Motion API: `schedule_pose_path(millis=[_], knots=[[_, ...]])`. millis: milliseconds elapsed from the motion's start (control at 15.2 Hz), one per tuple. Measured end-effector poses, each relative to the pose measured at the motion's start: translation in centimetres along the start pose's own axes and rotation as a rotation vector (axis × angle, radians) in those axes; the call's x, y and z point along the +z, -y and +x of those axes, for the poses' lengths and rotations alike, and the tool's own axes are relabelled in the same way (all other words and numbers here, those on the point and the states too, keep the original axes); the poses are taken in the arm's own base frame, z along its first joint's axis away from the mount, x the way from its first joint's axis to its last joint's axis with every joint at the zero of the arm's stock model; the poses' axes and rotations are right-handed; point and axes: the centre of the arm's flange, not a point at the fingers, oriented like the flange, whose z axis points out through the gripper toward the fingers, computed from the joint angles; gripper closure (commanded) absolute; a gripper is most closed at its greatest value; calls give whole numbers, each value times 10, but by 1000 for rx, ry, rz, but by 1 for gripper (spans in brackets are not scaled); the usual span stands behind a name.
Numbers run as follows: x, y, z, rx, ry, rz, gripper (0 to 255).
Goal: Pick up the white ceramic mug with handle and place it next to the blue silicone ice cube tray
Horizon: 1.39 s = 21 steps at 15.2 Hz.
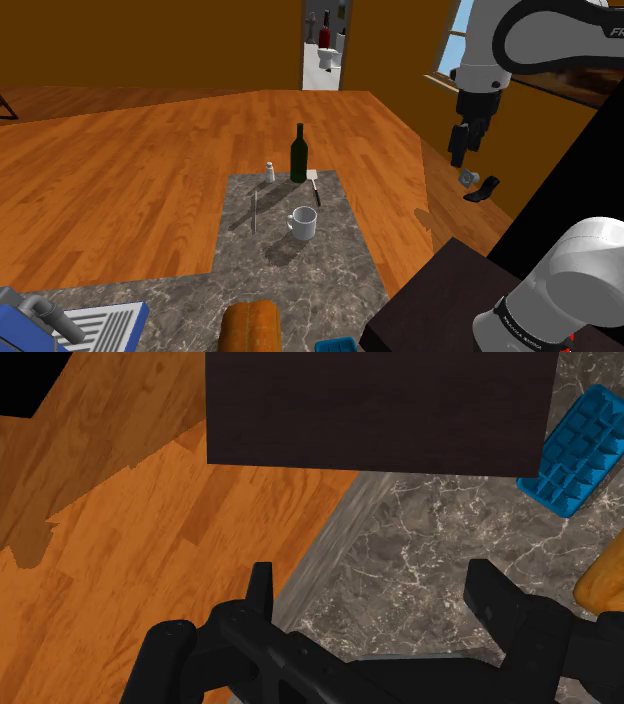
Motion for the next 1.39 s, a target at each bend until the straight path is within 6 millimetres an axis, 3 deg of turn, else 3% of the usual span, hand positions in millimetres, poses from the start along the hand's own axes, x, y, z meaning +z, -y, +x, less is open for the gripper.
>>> schedule_pose_path(millis=[264,396,1386], knots=[[15,4,19,2,-3,6,0],[34,7,36,4,-5,12,0],[149,40,190,21,-34,55,0]])
